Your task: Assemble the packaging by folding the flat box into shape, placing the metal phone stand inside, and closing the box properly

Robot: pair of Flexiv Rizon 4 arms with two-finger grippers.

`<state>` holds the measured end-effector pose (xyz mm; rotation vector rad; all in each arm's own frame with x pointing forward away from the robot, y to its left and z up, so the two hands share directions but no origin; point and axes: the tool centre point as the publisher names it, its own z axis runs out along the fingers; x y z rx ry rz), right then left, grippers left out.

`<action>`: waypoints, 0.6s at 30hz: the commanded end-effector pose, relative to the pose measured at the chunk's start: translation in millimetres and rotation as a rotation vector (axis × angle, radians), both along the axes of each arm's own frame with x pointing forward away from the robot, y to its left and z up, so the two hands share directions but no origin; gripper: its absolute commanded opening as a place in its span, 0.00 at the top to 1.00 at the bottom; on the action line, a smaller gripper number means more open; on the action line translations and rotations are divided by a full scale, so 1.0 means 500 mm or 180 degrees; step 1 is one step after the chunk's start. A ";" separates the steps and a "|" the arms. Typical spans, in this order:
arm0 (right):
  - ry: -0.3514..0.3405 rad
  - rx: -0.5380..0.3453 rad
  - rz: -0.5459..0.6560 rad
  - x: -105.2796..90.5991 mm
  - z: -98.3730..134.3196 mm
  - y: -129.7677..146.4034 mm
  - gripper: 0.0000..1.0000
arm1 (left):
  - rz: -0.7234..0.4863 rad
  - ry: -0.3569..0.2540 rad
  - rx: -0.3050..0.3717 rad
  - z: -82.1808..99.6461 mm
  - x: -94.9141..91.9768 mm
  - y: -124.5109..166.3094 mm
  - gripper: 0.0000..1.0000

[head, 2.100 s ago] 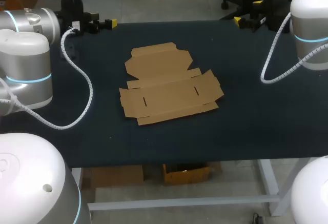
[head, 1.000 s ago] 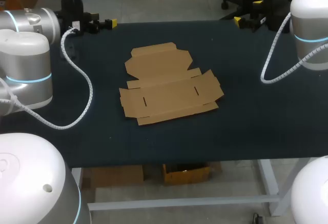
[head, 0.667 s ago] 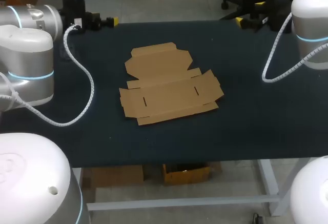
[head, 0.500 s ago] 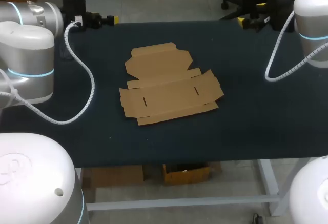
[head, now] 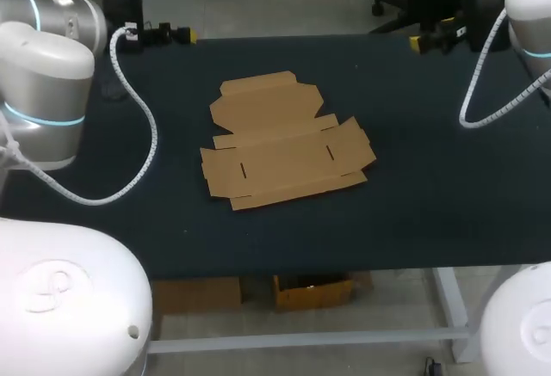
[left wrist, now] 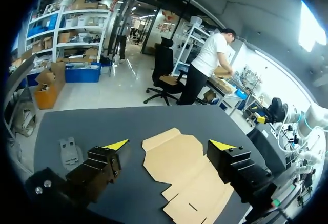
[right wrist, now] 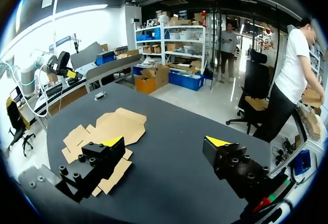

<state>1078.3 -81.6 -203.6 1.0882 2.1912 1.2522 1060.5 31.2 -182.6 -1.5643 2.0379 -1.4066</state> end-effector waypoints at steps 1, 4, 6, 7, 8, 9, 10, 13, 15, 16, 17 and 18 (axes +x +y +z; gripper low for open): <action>0.0295 -0.0131 -0.0039 -0.012 0.000 -0.008 0.00 | 0.0023 0.0284 0.0107 0.001 -0.014 -0.002 0.00; 0.0430 -0.0128 -0.0063 -0.018 -0.008 -0.011 0.00 | 0.0066 0.0403 0.0101 -0.004 -0.023 -0.003 0.00; 0.0520 -0.0137 -0.0081 -0.022 -0.014 -0.013 0.00 | 0.0076 0.0464 0.0095 -0.005 -0.031 -0.003 0.00; 0.0557 -0.0129 -0.0087 -0.024 -0.016 -0.015 0.00 | 0.0109 0.0497 0.0105 -0.005 -0.035 -0.003 0.00; 0.0595 -0.0135 -0.0105 -0.026 -0.017 -0.016 0.00 | 0.0112 0.0530 0.0111 -0.006 -0.038 -0.003 0.00; 0.0625 -0.0135 -0.0133 -0.028 -0.019 -0.018 0.00 | 0.0117 0.0565 0.0105 -0.007 -0.042 -0.003 0.00; 0.0646 -0.0126 -0.0152 -0.030 -0.020 -0.020 0.00 | 0.0155 0.0603 0.0109 -0.009 -0.045 -0.002 0.00; 0.0795 -0.0164 -0.0246 -0.036 -0.025 -0.026 0.00 | 0.0294 0.0714 0.0184 -0.016 -0.052 0.003 0.00; 0.0936 -0.0191 -0.0311 -0.042 -0.031 -0.031 0.00 | 0.0354 0.0795 0.0229 -0.021 -0.059 0.007 0.00; 0.0936 -0.0191 -0.0311 -0.042 -0.031 -0.031 0.00 | 0.0354 0.0795 0.0229 -0.021 -0.059 0.007 0.00; 0.0936 -0.0191 -0.0311 -0.042 -0.031 -0.031 0.00 | 0.0354 0.0795 0.0229 -0.021 -0.059 0.007 0.00; 0.0936 -0.0191 -0.0311 -0.042 -0.031 -0.031 0.00 | 0.0354 0.0795 0.0229 -0.021 -0.059 0.007 0.00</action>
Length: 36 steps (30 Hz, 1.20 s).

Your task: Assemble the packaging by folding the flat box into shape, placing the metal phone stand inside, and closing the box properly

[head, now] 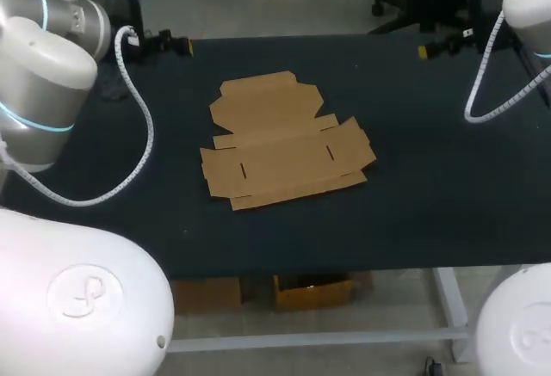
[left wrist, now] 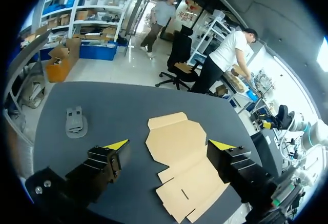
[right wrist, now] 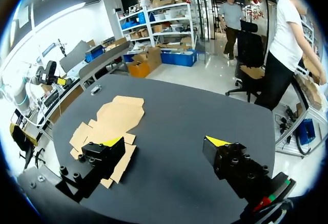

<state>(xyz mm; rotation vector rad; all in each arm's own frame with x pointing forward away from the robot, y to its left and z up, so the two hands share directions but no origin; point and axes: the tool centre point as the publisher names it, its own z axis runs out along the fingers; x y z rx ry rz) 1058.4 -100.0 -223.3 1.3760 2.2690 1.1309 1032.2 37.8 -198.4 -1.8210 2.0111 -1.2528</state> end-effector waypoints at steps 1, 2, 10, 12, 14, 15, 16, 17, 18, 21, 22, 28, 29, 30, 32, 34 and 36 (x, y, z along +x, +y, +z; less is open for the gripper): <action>0.0226 -0.0167 0.0016 -0.002 0.008 0.006 0.00 | -0.0017 0.0254 0.0166 0.011 -0.002 -0.006 0.00; 0.0226 -0.0167 0.0016 -0.002 0.008 0.006 0.00 | -0.0017 0.0254 0.0166 0.011 -0.002 -0.006 0.00; 0.0226 -0.0167 0.0016 -0.002 0.008 0.006 0.00 | -0.0017 0.0254 0.0166 0.011 -0.002 -0.006 0.00; 0.0226 -0.0167 0.0016 -0.002 0.008 0.006 0.00 | -0.0017 0.0254 0.0166 0.011 -0.002 -0.006 0.00; 0.0226 -0.0167 0.0016 -0.002 0.008 0.006 0.00 | -0.0017 0.0254 0.0166 0.011 -0.002 -0.006 0.00; 0.0226 -0.0167 0.0016 -0.002 0.008 0.006 0.00 | -0.0017 0.0254 0.0166 0.011 -0.002 -0.006 0.00; 0.0226 -0.0167 0.0016 -0.002 0.008 0.006 0.00 | -0.0017 0.0254 0.0166 0.011 -0.002 -0.006 0.00; 0.0226 -0.0167 0.0016 -0.002 0.008 0.006 0.00 | -0.0017 0.0254 0.0166 0.011 -0.002 -0.006 0.00; 0.0226 -0.0167 0.0016 -0.002 0.008 0.006 0.00 | -0.0017 0.0254 0.0166 0.011 -0.002 -0.006 0.00; 0.0391 -0.0180 -0.0009 -0.002 -0.001 0.018 0.00 | -0.0017 0.0254 0.0166 0.011 -0.002 -0.006 0.00; 0.0405 -0.0223 0.0022 -0.007 -0.008 0.024 0.00 | -0.0049 0.0253 0.0112 0.007 -0.008 -0.008 0.00; 0.0763 -0.0354 0.0008 -0.029 -0.044 0.043 0.00 | 0.0245 0.0424 0.0184 -0.025 -0.046 -0.018 0.00; 0.0817 -0.0336 0.0022 -0.036 -0.047 0.043 0.00 | 0.0273 0.0473 0.0154 -0.030 -0.057 -0.019 0.00; 0.0859 -0.0362 -0.0004 -0.038 -0.050 0.044 0.00 | 0.0284 0.0473 0.0154 -0.032 -0.062 -0.019 0.00; 0.0908 -0.0331 -0.0018 -0.049 -0.056 0.044 0.00 | 0.0328 0.0543 0.0087 -0.041 -0.078 -0.018 0.00; 0.1016 -0.0336 -0.0085 -0.058 -0.066 0.042 0.00 | 0.0362 0.0568 0.0092 -0.048 -0.090 -0.020 0.00; 0.1161 -0.0297 -0.0138 -0.062 -0.077 0.039 0.00 | 0.0366 0.0608 0.0060 -0.056 -0.102 -0.022 0.00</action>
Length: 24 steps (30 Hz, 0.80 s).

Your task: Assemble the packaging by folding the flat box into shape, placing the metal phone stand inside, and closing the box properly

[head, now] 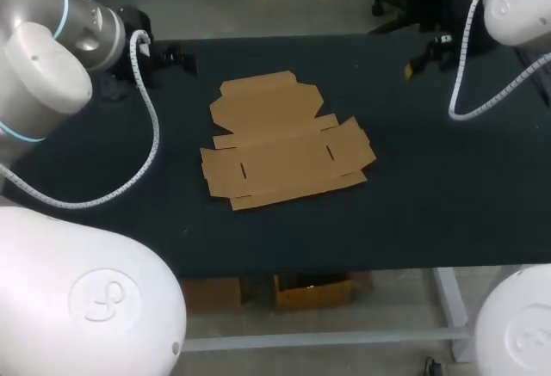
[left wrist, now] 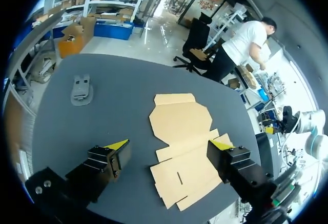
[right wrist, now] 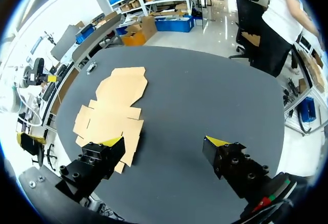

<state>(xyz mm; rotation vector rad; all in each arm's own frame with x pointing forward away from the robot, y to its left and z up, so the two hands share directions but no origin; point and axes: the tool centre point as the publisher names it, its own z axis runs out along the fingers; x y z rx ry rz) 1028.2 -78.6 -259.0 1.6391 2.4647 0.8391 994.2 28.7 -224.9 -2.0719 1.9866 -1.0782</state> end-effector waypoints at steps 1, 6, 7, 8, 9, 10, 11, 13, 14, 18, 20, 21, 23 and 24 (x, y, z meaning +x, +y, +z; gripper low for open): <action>0.0184 -0.0004 -0.0070 -0.006 -0.012 -0.005 0.00 | 0.0049 0.0045 0.0011 -0.006 -0.032 -0.005 0.00; 0.0469 0.0106 -0.0212 -0.030 -0.041 -0.007 0.00 | 0.0102 0.0241 -0.0116 -0.029 -0.051 -0.008 0.00; 0.0493 0.0114 -0.0227 -0.035 -0.046 -0.007 0.00 | 0.0097 0.0256 -0.0116 -0.034 -0.055 -0.009 0.00; 0.0525 0.0146 -0.0247 -0.039 -0.049 -0.006 0.00 | 0.0106 0.0287 -0.0137 -0.039 -0.060 -0.010 0.00; 0.0522 0.0162 -0.0265 -0.043 -0.052 -0.007 0.00 | 0.0111 0.0318 -0.0159 -0.043 -0.064 -0.011 0.00; 0.0506 0.0189 -0.0277 -0.047 -0.054 -0.008 0.00 | 0.0117 0.0352 -0.0181 -0.048 -0.069 -0.011 0.00; 0.0516 0.0211 -0.0307 -0.051 -0.057 -0.010 0.00 | 0.0154 0.0396 -0.0183 -0.052 -0.073 -0.011 0.00; 0.0560 0.0234 -0.0345 -0.057 -0.064 -0.012 0.00 | 0.0169 0.0458 -0.0196 -0.062 -0.081 -0.013 0.00; 0.0599 0.0252 -0.0365 -0.060 -0.066 -0.011 0.00 | 0.0198 0.0498 -0.0195 -0.067 -0.084 -0.014 0.00; 0.0631 0.0228 -0.0398 -0.074 -0.073 -0.003 0.00 | 0.0309 0.0725 -0.0195 -0.083 -0.095 -0.011 0.00; 0.0631 0.0228 -0.0398 -0.074 -0.073 -0.003 0.00 | 0.0332 0.0853 0.0125 -0.091 -0.103 -0.010 0.00; 0.0631 0.0228 -0.0398 -0.074 -0.073 -0.003 0.00 | 0.0332 0.0853 0.0125 -0.091 -0.103 -0.010 0.00; 0.0631 0.0228 -0.0398 -0.074 -0.073 -0.003 0.00 | 0.0332 0.0853 0.0125 -0.091 -0.103 -0.010 0.00; 0.0631 0.0228 -0.0398 -0.074 -0.073 -0.003 0.00 | 0.0332 0.0853 0.0125 -0.091 -0.103 -0.010 0.00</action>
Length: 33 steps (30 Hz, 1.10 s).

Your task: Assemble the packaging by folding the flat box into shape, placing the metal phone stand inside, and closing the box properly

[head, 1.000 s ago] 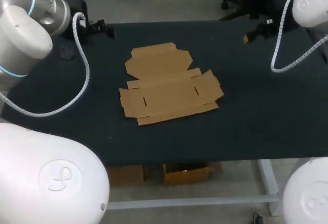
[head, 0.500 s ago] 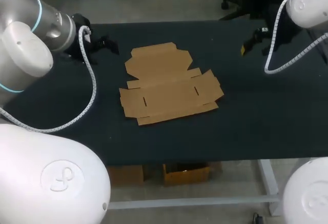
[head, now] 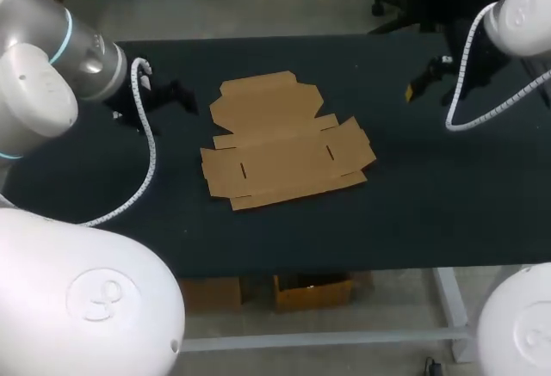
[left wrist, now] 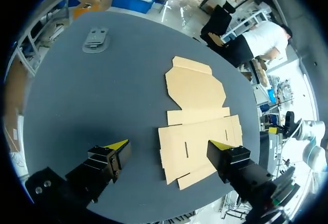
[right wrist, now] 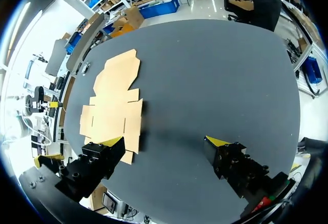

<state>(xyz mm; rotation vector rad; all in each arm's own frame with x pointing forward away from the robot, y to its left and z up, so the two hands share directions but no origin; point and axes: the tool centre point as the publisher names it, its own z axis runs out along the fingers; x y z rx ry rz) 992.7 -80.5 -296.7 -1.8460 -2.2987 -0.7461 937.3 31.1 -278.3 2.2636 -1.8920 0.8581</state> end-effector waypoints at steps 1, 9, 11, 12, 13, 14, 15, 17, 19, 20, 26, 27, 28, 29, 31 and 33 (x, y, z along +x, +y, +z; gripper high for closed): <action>-0.0003 -0.0008 -0.0003 -0.003 0.002 0.001 0.00 | 0.0058 0.0124 0.0227 0.016 0.011 -0.015 0.00; -0.0003 -0.0008 -0.0003 -0.003 0.002 0.001 0.00 | 0.0058 0.0124 0.0227 0.016 0.011 -0.015 0.00; -0.0003 -0.0008 -0.0003 -0.003 0.002 0.001 0.00 | 0.0058 0.0124 0.0227 0.016 0.011 -0.015 0.00; 0.0056 -0.0039 0.0002 0.001 -0.003 0.012 0.00 | 0.0017 0.0164 0.0141 0.016 0.016 -0.017 0.00; 0.0086 0.0010 0.0032 -0.001 -0.007 0.021 0.00 | 0.0049 0.0173 0.0099 0.015 0.018 -0.021 0.00; 0.0251 0.0023 -0.0040 0.001 -0.016 0.027 0.00 | 0.0069 0.0163 0.0080 0.014 0.019 -0.025 0.00; 0.0295 0.0018 -0.0049 0.000 -0.024 0.032 0.00 | 0.0040 0.0163 0.0042 0.013 0.018 -0.027 0.00; 0.0429 0.0100 -0.0086 -0.003 -0.039 0.040 0.00 | 0.0048 0.0206 -0.0024 0.010 0.016 -0.031 0.00; 0.0493 0.0086 -0.0096 -0.005 -0.050 0.046 0.00 | 0.0057 0.0234 -0.0086 0.006 0.013 -0.033 0.00; 0.0543 0.0127 -0.0107 -0.009 -0.055 0.050 0.00 | 0.0090 0.0278 -0.0095 0.004 0.011 -0.033 0.00; 0.0570 0.0130 -0.0125 -0.021 -0.062 0.066 0.00 | 0.0054 0.0307 -0.0091 -0.003 -0.010 -0.038 0.00; 0.0570 0.0143 -0.0117 -0.022 -0.064 0.071 0.00 | 0.0049 0.0300 -0.0090 -0.003 -0.014 -0.038 0.00; 0.0573 0.0149 -0.0104 -0.022 -0.067 0.076 0.00 | 0.0045 0.0298 -0.0092 -0.004 -0.016 -0.037 0.00; 0.0587 0.0154 -0.0093 -0.022 -0.069 0.080 0.00 | 0.0045 0.0296 -0.0096 -0.005 -0.017 -0.036 0.00; 0.0637 0.0191 -0.0085 -0.023 -0.077 0.092 0.00 | 0.0049 0.0296 -0.0112 -0.008 -0.021 -0.034 0.00; 0.0728 0.0225 -0.0095 -0.025 -0.085 0.102 0.00 | 0.0062 0.0306 -0.0118 -0.012 -0.024 -0.034 0.00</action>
